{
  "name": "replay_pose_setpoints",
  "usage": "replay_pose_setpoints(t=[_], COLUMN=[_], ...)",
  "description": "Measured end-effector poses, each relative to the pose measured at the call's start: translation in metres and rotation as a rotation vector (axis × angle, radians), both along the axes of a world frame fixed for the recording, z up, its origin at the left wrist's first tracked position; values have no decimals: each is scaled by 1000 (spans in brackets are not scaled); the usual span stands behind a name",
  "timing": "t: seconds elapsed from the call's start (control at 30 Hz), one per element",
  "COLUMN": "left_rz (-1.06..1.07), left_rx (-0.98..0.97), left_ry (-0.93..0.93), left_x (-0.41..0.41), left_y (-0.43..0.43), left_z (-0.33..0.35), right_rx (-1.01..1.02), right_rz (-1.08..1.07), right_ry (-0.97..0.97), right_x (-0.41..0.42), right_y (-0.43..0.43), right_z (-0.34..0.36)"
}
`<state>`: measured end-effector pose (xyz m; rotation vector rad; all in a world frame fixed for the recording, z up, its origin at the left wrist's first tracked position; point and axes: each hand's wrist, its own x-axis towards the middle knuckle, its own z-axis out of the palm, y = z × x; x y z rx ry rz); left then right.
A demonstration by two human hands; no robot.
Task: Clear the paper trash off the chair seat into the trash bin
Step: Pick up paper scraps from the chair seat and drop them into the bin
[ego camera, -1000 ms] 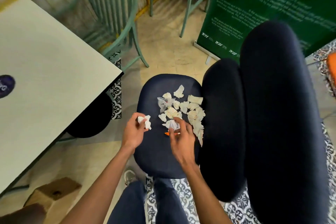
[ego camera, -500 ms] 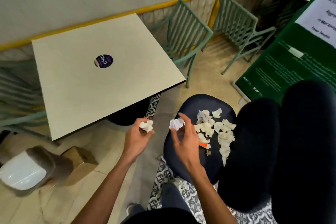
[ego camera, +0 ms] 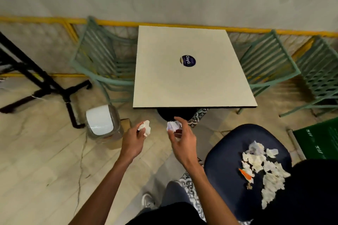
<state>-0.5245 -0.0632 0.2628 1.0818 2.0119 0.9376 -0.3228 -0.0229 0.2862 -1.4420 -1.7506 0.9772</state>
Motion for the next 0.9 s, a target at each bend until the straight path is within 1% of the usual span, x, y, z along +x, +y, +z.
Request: replay_pose_setpoints(t=[0.13,0.3,0.57,0.63,0.73,0.8,0.9], left_rz=[116,334,373,389,394,413,380], left_rx=[12,-64,-49,-42,-93,-135,-163], left_ry=[6,7,90,91,144,129,142], left_x=[-56,-121,-206,-226,-242,-253,-268], left_y=[-23,-41,-38,-32,-24,-19,-14], left_z=[-3,-28,-77,-90,-101,-112,-124], right_rx=[4,-63,-155,-188,-248,-283,-389], right_rz=[184,337,494,521,529,504,443], right_ry=[-8,-30,-111,-112,-143,-142,-135], right_x=[-65,-138,-241,-266,-292,-309,-331], right_y=[5,14,44,53,57,58,54], right_z=[-7,-30,-88,-107,-126,-140,-153])
